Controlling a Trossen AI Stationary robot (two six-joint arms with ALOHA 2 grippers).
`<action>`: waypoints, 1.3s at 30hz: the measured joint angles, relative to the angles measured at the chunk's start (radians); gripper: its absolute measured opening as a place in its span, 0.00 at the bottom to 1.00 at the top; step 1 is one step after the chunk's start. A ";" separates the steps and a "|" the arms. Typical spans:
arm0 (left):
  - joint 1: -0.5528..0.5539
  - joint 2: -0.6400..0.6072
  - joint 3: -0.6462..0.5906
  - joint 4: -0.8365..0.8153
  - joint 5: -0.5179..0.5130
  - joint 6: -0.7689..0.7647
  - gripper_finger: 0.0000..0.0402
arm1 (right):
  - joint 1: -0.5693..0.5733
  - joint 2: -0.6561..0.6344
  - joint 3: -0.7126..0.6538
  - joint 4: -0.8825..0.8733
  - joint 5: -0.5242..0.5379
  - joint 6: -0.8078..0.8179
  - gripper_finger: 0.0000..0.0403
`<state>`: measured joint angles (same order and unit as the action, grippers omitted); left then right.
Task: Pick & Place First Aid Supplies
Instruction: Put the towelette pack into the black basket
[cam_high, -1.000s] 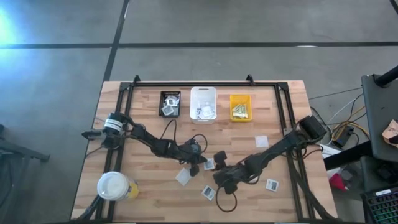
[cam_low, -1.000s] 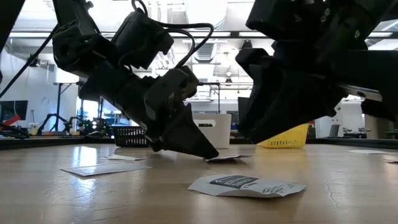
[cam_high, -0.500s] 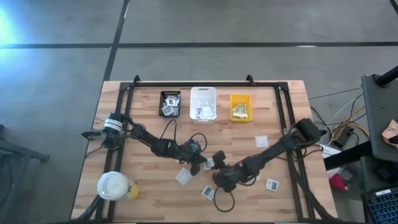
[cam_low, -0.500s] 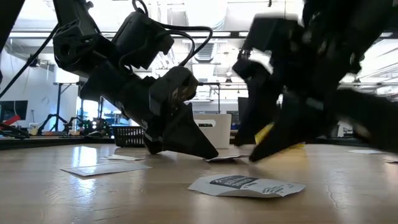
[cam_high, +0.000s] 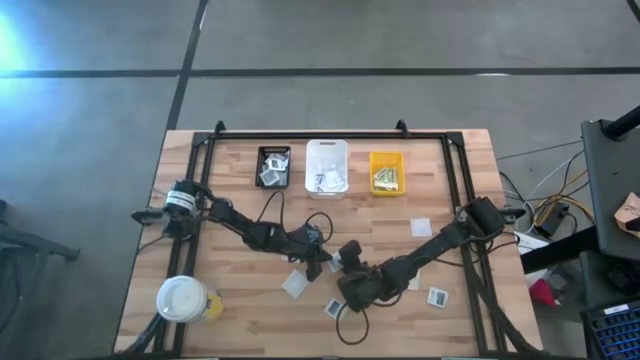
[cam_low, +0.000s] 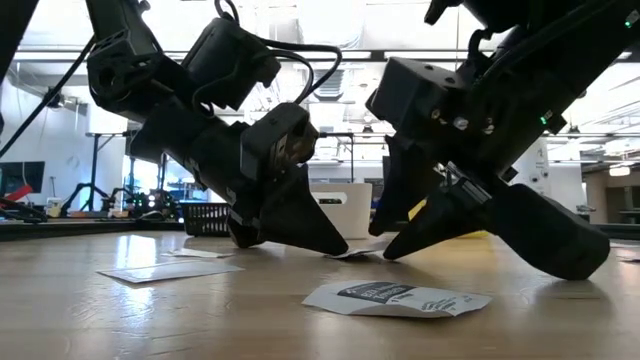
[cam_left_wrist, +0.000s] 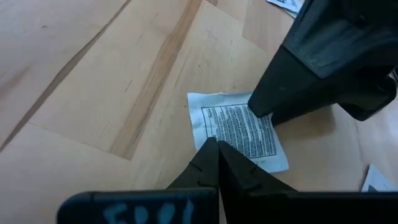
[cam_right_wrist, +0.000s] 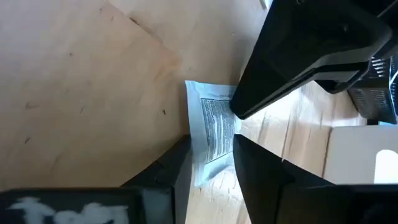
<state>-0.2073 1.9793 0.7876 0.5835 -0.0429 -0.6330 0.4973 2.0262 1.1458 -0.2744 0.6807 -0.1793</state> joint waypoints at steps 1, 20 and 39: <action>0.000 0.000 0.000 0.000 0.001 -0.003 0.00 | 0.000 0.000 0.000 -0.001 0.002 0.002 0.28; 0.001 0.000 0.014 -0.011 0.056 -0.054 0.00 | -0.004 0.001 0.055 0.016 0.043 -0.012 0.13; 0.007 -0.135 0.006 -0.077 0.074 0.060 0.00 | -0.003 0.000 0.056 -0.007 -0.056 0.053 0.02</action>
<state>-0.2005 1.8443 0.7938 0.5066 0.0311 -0.5731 0.4946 2.0262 1.2021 -0.2817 0.6243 -0.1266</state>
